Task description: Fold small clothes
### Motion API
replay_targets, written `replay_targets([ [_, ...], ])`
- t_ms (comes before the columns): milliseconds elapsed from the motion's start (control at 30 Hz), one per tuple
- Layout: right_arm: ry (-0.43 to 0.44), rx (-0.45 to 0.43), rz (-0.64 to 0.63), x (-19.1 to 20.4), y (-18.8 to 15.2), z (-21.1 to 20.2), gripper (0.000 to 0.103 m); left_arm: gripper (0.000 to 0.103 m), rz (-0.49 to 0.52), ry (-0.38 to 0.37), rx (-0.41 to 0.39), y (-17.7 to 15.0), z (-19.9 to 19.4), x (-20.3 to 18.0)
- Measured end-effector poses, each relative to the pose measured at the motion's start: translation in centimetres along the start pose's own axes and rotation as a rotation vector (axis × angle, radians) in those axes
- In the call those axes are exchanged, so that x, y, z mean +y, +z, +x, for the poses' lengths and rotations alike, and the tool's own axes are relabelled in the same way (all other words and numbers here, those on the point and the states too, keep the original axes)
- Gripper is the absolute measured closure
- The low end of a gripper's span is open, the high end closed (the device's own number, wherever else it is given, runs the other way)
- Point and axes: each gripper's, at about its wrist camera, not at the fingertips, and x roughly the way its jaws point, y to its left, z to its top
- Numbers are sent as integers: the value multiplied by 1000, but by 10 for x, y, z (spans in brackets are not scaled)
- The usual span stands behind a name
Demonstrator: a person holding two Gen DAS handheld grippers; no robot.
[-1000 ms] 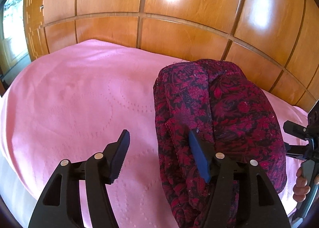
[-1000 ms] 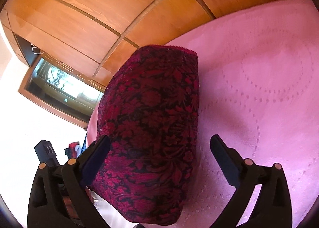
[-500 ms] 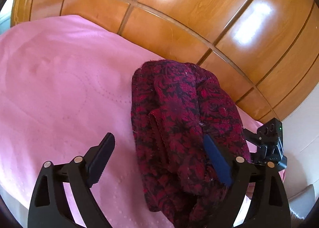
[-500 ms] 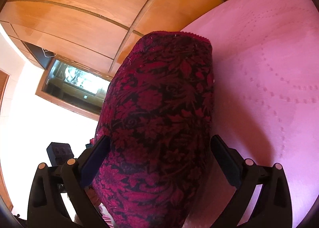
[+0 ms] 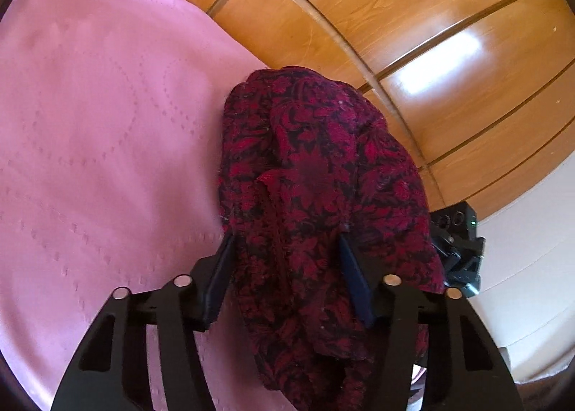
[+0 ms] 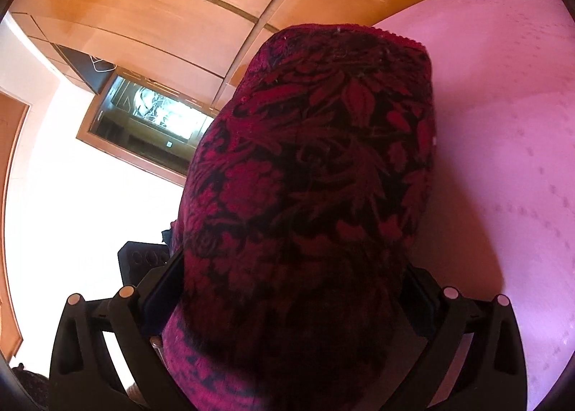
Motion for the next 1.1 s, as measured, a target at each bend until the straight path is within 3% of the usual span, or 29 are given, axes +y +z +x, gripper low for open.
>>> replay_targets([
  [167,-39,-40,-32,21,-11,-18,30,57,44,-52,-17,-6,-7,-16],
  [300,-34,-106,-101,52,-29,-51,35,57,95,-111,-13,-8,-2,-48],
  [467,-66,-249,-119,59,-51,-131,36,57,180,-223,49,-11,35,-107],
  [700,-236,-493,-71,28,-95,-274,37,57,357,-332,236,-33,142,-234],
  [800,-350,-568,14,-6,-120,-321,36,59,435,-279,330,-52,196,-278],
  [900,-446,-561,149,-55,-143,-340,33,62,560,-105,436,-85,252,-303],
  [967,-501,-543,241,-89,-164,-341,24,61,611,-73,431,-104,265,-309],
  [1000,-488,-570,263,-98,-176,-345,21,61,621,-71,418,-106,263,-312],
  [1100,-514,-598,258,-93,-190,-353,15,61,661,-32,360,-114,250,-322],
])
